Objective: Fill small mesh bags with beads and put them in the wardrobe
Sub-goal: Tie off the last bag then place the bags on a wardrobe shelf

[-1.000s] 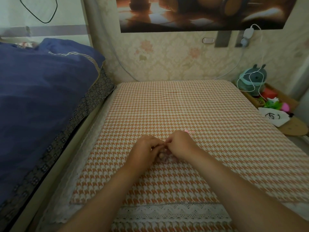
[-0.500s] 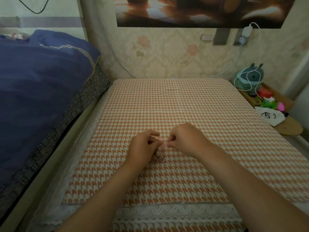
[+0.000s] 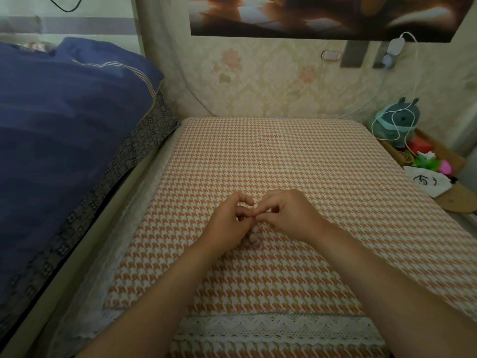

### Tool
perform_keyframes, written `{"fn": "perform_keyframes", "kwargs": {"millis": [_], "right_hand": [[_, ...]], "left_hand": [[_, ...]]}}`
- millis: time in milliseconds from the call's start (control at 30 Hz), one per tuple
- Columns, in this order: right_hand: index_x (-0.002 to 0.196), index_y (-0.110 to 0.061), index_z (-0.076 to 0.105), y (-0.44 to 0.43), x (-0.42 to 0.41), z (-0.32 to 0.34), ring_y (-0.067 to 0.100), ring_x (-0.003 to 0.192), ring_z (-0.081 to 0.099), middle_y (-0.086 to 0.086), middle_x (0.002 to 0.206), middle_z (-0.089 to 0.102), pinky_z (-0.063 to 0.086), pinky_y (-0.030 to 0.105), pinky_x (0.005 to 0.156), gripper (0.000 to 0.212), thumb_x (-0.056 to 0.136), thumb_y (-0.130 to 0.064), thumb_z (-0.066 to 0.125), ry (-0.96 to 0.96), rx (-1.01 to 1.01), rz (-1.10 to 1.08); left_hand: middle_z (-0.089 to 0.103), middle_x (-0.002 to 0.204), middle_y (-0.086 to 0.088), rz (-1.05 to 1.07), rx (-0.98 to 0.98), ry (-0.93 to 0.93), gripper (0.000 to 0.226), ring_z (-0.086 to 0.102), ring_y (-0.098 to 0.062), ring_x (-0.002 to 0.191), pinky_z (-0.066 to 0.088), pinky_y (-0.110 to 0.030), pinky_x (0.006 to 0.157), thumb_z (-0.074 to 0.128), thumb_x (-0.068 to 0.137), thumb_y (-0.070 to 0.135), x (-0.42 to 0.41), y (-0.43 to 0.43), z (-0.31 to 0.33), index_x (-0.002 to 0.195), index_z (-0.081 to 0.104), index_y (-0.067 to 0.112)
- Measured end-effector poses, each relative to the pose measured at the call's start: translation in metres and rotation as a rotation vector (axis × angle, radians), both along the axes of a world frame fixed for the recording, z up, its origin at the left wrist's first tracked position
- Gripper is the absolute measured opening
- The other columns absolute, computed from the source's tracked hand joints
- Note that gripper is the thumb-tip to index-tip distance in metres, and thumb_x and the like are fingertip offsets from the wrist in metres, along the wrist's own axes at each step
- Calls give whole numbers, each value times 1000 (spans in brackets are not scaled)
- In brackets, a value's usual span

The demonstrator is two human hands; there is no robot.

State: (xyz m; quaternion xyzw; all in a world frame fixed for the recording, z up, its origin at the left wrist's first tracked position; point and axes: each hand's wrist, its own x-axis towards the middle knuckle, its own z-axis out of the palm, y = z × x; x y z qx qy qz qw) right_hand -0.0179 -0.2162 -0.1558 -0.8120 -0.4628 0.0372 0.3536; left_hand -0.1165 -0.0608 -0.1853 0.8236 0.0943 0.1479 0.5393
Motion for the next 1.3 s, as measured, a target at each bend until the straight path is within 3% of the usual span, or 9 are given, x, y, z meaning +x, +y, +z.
{"fn": "perform_keyframes", "kwargs": {"millis": [233, 433, 600, 733, 867, 1033, 1200, 1300], "right_hand": [[90, -31, 82, 0, -2, 5, -1, 89, 65, -21, 97, 70, 54, 24, 82, 11, 83, -22, 81, -81, -22, 76], [92, -28, 82, 1, -2, 6, 1, 82, 64, -15, 86, 71, 56, 30, 77, 11, 85, -20, 80, -114, -18, 80], [90, -31, 81, -1, -2, 6, 3, 81, 63, -18, 97, 69, 56, 34, 77, 8, 85, -25, 80, -98, -21, 91], [88, -31, 81, -4, -2, 8, 3, 96, 66, -23, 119, 65, 55, 32, 87, 8, 85, -24, 80, -127, -64, 132], [90, -24, 83, 0, -4, 8, 1, 94, 67, -14, 100, 74, 56, 32, 87, 8, 85, -19, 80, -122, -8, 139], [88, -24, 83, 3, -2, 9, 3, 81, 66, -12, 82, 73, 55, 28, 78, 10, 84, -16, 81, -113, 21, 122], [84, -31, 81, 4, -1, 1, -2, 79, 67, -22, 80, 73, 51, 14, 72, 13, 84, -18, 81, 98, 89, -7], [83, -31, 80, 3, 0, -4, -7, 68, 66, -22, 80, 74, 50, 14, 65, 15, 87, -16, 78, 248, 106, -71]], "left_hand": [[77, 77, 1, -8, -122, 23, 27, 64, -2, 53, 45, -14, 47, 73, 88, 10, -1, -1, 3, 105, 56, 22], [75, 72, -4, -46, -215, 47, 29, 66, -10, 51, 48, -17, 45, 69, 89, 0, -4, -3, 8, 110, 53, 9], [78, 83, -4, 12, -216, 73, 22, 74, -22, 76, 58, -30, 65, 71, 90, 9, -4, -3, 7, 107, 61, 16], [78, 90, -9, 7, -249, 94, 25, 75, -25, 87, 58, -34, 77, 68, 92, 9, -3, 0, 7, 114, 57, 17], [78, 88, -8, -78, -232, 109, 28, 74, -12, 80, 54, -17, 68, 70, 90, 7, -3, 2, 12, 116, 59, 10], [79, 88, -6, -100, -261, 106, 24, 75, -13, 85, 55, -17, 72, 75, 87, 9, -5, 5, 12, 109, 66, 9], [76, 77, 11, 115, 84, 8, 14, 71, 0, 76, 56, -17, 69, 79, 81, 18, -4, 1, 5, 88, 75, 30], [74, 77, 14, 161, 98, -45, 12, 68, 5, 73, 52, -10, 64, 79, 83, 17, -6, -4, 3, 87, 77, 28]]}}
